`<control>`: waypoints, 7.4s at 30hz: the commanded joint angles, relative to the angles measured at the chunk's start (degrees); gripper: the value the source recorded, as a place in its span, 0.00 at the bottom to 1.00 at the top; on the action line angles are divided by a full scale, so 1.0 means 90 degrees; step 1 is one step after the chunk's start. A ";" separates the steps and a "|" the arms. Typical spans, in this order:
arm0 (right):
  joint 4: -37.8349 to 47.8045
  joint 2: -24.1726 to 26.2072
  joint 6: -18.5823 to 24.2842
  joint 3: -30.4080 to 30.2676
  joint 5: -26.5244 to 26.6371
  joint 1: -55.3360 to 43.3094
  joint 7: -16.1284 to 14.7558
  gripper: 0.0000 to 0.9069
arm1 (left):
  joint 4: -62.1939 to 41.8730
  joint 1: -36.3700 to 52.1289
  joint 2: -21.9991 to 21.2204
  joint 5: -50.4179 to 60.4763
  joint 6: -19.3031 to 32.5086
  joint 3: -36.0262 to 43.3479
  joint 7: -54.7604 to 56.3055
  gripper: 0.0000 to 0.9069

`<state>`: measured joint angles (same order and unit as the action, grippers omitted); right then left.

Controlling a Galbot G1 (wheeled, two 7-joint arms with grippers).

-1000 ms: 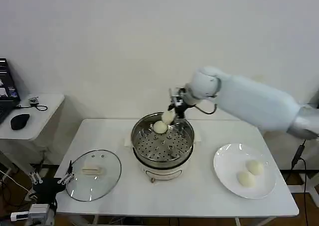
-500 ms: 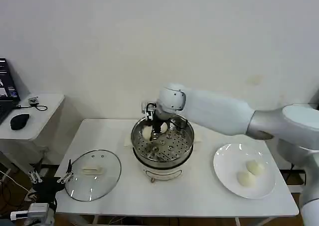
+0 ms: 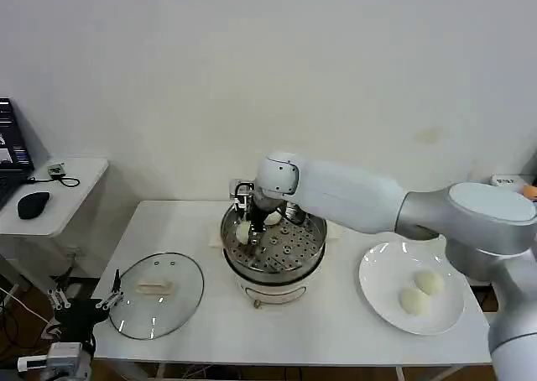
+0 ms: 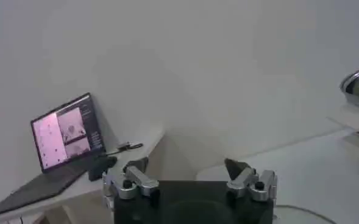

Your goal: Take steamed baozi put them in steamer then cover it.

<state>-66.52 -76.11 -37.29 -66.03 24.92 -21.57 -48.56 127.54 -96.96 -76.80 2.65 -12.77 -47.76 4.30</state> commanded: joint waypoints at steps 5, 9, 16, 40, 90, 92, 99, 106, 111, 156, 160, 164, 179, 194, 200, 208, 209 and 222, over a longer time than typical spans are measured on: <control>0.0064 -0.0069 -0.0039 0.0014 -0.0034 0.0062 0.0045 1.00 | 0.0010 0.0012 -0.0005 0.0002 -0.0003 0.0007 0.0002 1.00; -0.0141 0.0082 -0.0031 0.0035 -0.0037 -0.0075 0.0043 1.00 | 0.0019 0.0012 -0.0009 0.0008 -0.0006 0.0020 0.0001 1.00; -0.0931 0.0947 0.0054 0.0411 -0.0423 -0.0504 -0.0216 1.00 | -0.0004 0.0041 0.0001 0.0004 -0.0008 0.0067 -0.0001 1.00; -0.3145 0.6385 0.2790 0.1956 -0.3182 0.1315 -0.1970 1.00 | 0.0057 0.0054 0.0157 -0.0017 -0.0021 0.0263 -0.0024 1.00; -0.1410 0.5057 0.3114 0.4356 -0.4739 0.4949 -0.1669 0.87 | -0.0057 -0.0017 0.0061 0.0163 -0.0029 0.0261 -0.0020 1.00; -0.1404 0.5050 0.3052 0.4368 -0.4707 0.4954 -0.1608 0.87 | -0.0064 -0.0009 0.0057 0.0165 -0.0032 0.0268 -0.0018 1.00; -0.1511 0.5154 0.3012 0.4314 -0.4651 0.4743 -0.1740 0.80 | -0.0062 -0.0008 0.0062 0.0172 -0.0032 0.0273 -0.0016 1.00; -0.1698 0.5301 0.3006 0.4065 -0.4367 0.3862 -0.2055 0.79 | -0.0050 -0.0008 0.0051 0.0170 -0.0030 0.0278 -0.0017 1.00; -0.1737 0.5324 0.3001 0.3520 -0.3906 0.2637 -0.2216 0.79 | -0.0015 -0.0004 0.0039 0.0167 -0.0030 0.0280 -0.0018 1.00; -0.1152 0.0746 0.3732 0.1028 -0.3477 0.0371 -0.2550 0.79 | 0.0102 -0.0196 -0.0075 0.0174 -0.0063 -0.0153 -0.0013 1.00; -0.1320 0.0817 0.3800 0.0940 -0.3456 0.0395 -0.2606 0.79 | 0.0102 -0.0192 -0.0094 0.0177 -0.0062 -0.0150 -0.0014 1.00; -0.1341 0.0828 0.3884 0.0820 -0.3506 0.0421 -0.2620 0.79 | 0.0090 -0.0202 -0.0102 0.0172 -0.0054 -0.0162 -0.0013 1.00; -0.1356 0.0913 0.4038 0.0701 -0.3592 0.0416 -0.2824 0.79 | 0.0104 -0.0216 -0.0133 0.0162 -0.0036 -0.0178 -0.0015 1.00; -0.1361 0.1083 0.4118 0.0891 -0.3432 0.0337 -0.2606 1.00 | 0.0071 -0.0172 -0.0116 0.0162 -0.0041 -0.0147 -0.0016 1.00; -0.1174 0.1342 0.3666 0.1419 -0.3060 0.0092 -0.2211 1.00 | 0.0021 -0.0116 -0.0053 0.0143 -0.0046 -0.0136 -0.0018 1.00; -0.0943 0.2584 0.2827 0.2116 -0.2593 -0.0241 -0.1912 1.00 | -0.0077 0.0038 0.0161 0.0085 -0.0088 -0.0003 -0.0025 1.00; -0.1061 0.2819 0.2809 0.2074 -0.2591 -0.0271 -0.1926 1.00 | -0.0102 0.0056 0.0195 0.0084 -0.0087 0.0037 -0.0027 1.00; -0.2399 0.6153 0.2886 0.2791 -0.2982 0.1208 -0.2043 1.00 | -0.0211 0.0347 0.0447 0.0018 -0.0141 0.0470 -0.0034 1.00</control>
<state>-81.62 -40.55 -10.06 -48.40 -0.37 -20.08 -67.48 125.87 -94.59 -73.52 2.74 -13.98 -45.38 4.01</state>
